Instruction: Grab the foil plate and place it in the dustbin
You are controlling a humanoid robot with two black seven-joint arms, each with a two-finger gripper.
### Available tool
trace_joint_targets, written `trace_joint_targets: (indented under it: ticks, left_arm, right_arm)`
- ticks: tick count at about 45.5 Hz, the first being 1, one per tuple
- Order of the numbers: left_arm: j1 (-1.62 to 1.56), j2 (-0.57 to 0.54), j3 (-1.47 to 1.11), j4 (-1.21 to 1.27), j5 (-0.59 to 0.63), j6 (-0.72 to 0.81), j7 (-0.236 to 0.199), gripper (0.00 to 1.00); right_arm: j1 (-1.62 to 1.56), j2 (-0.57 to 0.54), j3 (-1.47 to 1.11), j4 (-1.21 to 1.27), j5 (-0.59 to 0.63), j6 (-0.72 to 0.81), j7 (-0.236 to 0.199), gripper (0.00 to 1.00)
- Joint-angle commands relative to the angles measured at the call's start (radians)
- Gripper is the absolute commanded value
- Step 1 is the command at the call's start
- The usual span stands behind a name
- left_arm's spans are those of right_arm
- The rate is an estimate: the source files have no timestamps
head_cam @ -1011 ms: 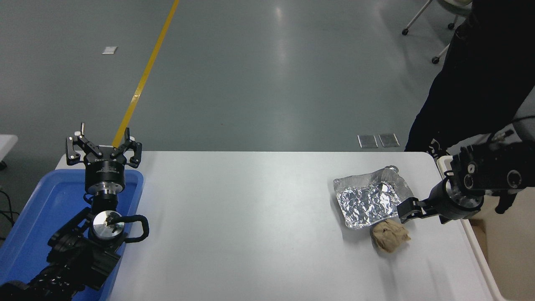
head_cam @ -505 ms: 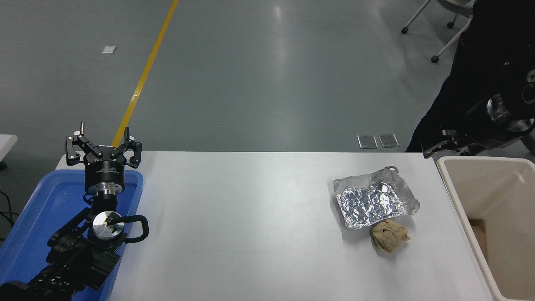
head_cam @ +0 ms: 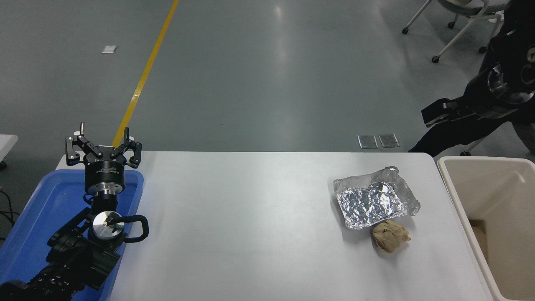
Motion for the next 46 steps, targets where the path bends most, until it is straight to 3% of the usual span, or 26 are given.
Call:
trace_joint_targets:
  ticks: [1, 26, 46]
  left_arm:
    - [0.000, 0.000, 0.000, 0.000, 0.000, 0.000, -0.001, 0.99]
    - [-0.001, 0.000, 0.000, 0.000, 0.000, 0.000, -0.001, 0.99]
    - [0.000, 0.000, 0.000, 0.000, 0.000, 0.000, -0.001, 0.99]
  right_arm:
    - [-0.344, 0.078, 0.031, -0.245, -0.004, -0.246, 0.001, 1.00]
    - [-0.907, 0.195, 0.277, -0.531, 0.010, -0.564, 0.004, 1.00]
    - [-1.022, 0.253, 0.315, -0.647, 0.007, -0.606, 0.004, 0.98]
